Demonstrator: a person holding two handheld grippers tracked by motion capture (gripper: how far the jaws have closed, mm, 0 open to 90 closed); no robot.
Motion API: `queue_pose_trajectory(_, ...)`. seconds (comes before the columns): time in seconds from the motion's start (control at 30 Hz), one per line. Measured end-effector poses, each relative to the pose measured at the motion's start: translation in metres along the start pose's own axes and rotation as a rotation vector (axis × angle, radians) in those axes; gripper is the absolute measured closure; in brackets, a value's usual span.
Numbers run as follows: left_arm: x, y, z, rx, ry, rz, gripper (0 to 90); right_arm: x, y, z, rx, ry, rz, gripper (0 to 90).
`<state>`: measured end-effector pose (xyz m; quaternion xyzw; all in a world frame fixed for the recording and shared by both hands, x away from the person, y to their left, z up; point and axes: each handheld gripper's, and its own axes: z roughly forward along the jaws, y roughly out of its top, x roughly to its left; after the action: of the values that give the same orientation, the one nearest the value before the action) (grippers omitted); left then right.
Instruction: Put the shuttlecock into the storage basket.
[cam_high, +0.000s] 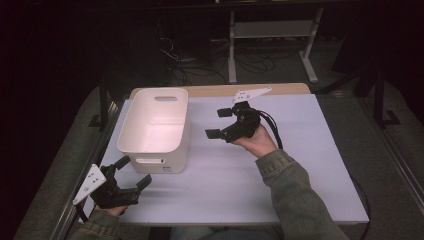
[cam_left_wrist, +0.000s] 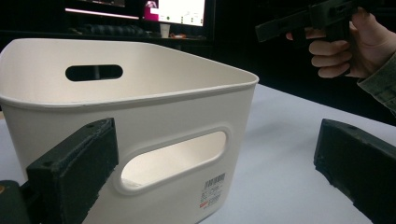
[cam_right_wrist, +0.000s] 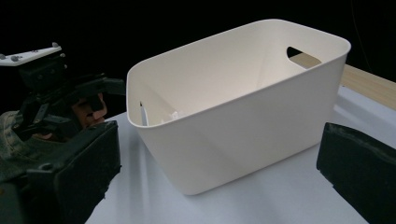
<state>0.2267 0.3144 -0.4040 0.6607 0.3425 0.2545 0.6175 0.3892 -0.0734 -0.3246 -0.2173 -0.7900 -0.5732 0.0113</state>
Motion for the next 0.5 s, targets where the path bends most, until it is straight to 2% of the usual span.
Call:
queue_pose_trajectory(0.27,0.000,0.000,0.001,-0.001,-0.001,-0.004,0.0,-0.001,-0.011,-0.014,-0.032,-0.017,0.001,0.0)
queue_pose_trajectory(0.33,0.000,0.000,0.001,-0.002,0.001,-0.005,0.0,-0.001,-0.014,-0.018,-0.058,-0.022,-0.006,0.0)
queue_pose_trajectory(0.43,0.000,0.000,0.001,0.000,0.002,-0.006,0.0,-0.003,-0.021,-0.024,-0.099,-0.016,0.013,0.0)
queue_pose_trajectory(0.5,-0.001,0.000,0.001,-0.002,0.002,-0.010,0.0,-0.004,-0.025,-0.028,-0.104,-0.020,0.023,0.0)
